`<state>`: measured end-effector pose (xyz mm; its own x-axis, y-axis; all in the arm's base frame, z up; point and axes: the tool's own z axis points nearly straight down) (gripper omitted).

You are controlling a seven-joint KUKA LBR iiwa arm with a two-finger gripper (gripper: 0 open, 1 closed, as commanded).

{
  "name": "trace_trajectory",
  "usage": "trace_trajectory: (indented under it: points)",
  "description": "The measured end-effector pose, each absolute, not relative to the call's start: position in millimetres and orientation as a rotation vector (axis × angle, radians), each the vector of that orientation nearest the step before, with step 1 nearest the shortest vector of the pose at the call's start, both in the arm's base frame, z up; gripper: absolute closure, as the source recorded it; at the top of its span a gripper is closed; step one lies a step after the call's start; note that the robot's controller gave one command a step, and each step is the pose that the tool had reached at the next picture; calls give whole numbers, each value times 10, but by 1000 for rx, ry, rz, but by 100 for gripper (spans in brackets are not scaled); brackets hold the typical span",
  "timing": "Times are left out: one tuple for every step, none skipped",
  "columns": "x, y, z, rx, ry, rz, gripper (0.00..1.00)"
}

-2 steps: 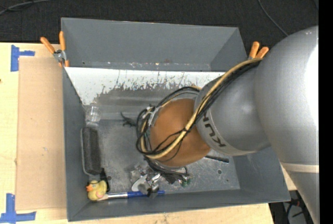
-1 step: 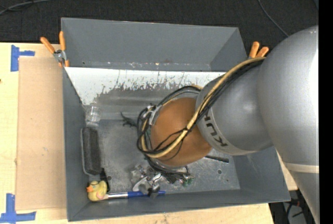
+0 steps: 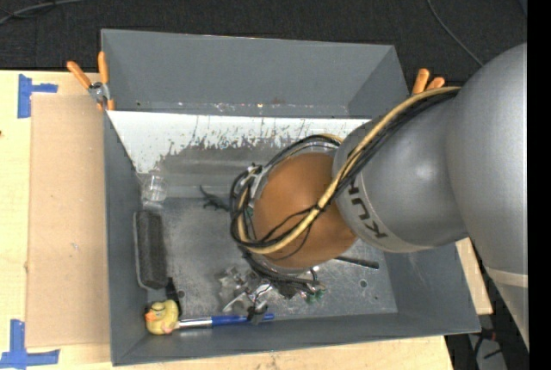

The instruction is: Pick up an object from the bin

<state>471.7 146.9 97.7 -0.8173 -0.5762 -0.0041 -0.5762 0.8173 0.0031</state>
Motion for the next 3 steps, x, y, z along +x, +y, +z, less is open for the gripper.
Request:
trace_trajectory:
  points:
    - [4713,1474,1192,-946,2994,7,100]
    - [4716,1482,1304,-941,2994,8,100]
    - [4715,1487,1359,-936,2995,9,100]
